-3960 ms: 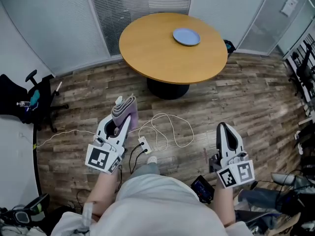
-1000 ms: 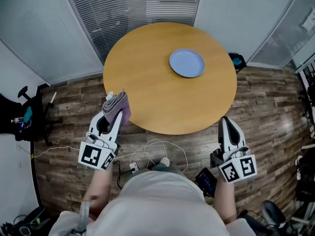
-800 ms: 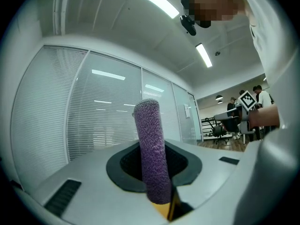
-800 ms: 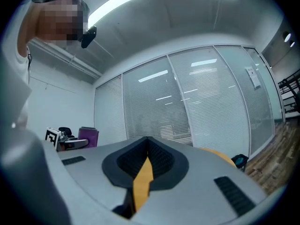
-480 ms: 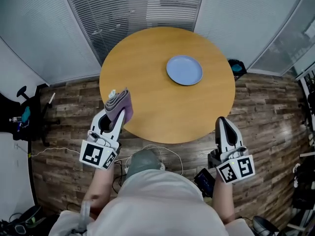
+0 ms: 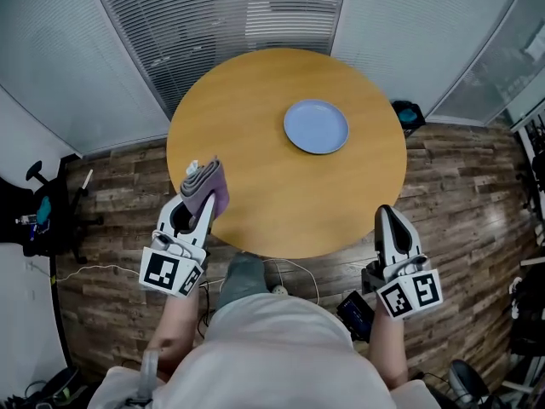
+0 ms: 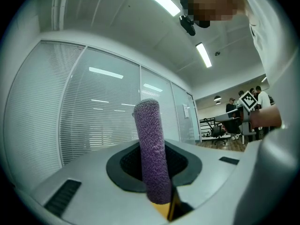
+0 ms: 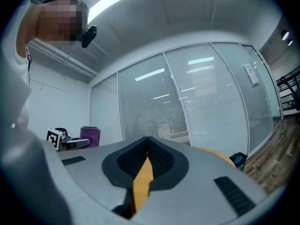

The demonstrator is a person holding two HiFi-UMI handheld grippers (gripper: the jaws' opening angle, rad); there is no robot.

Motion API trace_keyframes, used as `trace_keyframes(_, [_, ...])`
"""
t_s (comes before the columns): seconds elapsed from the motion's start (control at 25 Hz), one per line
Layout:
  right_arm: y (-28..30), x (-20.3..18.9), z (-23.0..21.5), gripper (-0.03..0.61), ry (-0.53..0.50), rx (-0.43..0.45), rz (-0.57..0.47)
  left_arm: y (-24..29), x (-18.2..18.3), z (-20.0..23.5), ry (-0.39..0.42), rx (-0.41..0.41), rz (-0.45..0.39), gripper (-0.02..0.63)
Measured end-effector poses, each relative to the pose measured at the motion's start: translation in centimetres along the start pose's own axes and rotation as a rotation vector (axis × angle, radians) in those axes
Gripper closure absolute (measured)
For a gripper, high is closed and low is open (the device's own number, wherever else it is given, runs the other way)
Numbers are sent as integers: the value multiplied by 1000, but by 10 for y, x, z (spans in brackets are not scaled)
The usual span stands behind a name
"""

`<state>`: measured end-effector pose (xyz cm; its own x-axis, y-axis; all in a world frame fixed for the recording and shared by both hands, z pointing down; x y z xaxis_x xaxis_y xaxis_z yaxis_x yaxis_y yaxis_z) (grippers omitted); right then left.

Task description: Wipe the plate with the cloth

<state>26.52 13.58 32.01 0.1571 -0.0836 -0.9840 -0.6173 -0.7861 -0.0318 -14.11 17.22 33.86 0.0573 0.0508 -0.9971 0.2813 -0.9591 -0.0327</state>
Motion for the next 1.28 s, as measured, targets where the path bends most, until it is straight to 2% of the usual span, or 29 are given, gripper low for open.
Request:
trace_keyframes(0.72, [93, -4, -1, 558, 2, -158, 17, 109, -12, 96, -29, -153, -5, 534])
trace_keyframes(1.04, [130, -2, 0, 558, -16, -298, -9, 157, -28, 136, -58, -286, 21, 534])
trace_keyframes(1.28, [145, -1, 3, 558, -27, -350, -22, 185, -31, 149, -63, -364, 22, 534])
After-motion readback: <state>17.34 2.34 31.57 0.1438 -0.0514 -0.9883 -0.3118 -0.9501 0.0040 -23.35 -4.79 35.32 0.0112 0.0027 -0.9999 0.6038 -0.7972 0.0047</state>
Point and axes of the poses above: the fingertips, and each gripper's own axes: y forward along the fingers, z to its left, x out of its top, the point moved 10 cm from there along -y, backward along the fingers, and after that the axes turned 5 degrees about x, right-handed, at the moved point
